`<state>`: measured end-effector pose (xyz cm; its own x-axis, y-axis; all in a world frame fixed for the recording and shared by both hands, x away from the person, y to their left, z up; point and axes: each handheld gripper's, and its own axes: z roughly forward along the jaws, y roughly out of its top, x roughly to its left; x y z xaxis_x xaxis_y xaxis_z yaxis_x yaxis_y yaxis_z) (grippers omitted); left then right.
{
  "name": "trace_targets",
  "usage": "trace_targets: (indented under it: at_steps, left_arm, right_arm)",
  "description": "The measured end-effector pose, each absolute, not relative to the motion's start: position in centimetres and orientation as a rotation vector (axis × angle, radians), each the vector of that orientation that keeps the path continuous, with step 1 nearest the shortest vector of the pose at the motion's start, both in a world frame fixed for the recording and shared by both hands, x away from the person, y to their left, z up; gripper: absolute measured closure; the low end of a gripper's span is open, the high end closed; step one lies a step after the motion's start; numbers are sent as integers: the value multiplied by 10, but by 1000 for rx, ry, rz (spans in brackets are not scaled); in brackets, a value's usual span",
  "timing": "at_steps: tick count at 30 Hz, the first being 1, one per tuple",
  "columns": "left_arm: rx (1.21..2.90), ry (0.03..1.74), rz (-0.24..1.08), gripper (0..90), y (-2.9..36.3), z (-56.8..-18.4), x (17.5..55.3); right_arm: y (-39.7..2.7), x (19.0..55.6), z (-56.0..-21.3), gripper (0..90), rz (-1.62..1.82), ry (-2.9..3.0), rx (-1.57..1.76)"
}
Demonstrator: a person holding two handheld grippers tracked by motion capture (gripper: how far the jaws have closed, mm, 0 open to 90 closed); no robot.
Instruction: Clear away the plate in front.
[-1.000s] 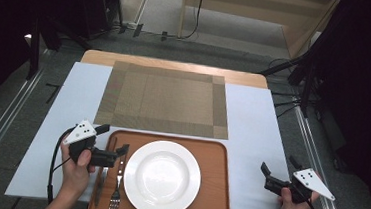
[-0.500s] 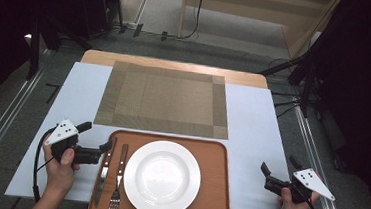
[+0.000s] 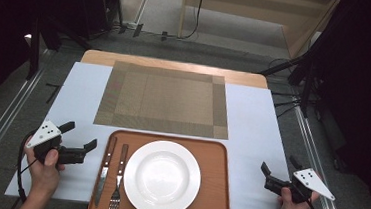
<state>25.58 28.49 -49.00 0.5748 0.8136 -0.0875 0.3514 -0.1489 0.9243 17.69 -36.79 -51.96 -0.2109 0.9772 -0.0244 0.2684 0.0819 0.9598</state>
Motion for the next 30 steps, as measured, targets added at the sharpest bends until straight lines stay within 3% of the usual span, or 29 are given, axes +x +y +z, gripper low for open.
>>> trace_targets:
  at_steps: [19, 30]
  left_arm:
    - [1734, 1014, 607, 0, 327, -499, 245]
    - [1704, 1028, 602, 0, 331, -504, 244]
  right_arm:
    - [-368, 177, -520, 0, 1170, 1594, 1270]
    - [-368, 177, -520, 0, 1172, 1597, 1270]
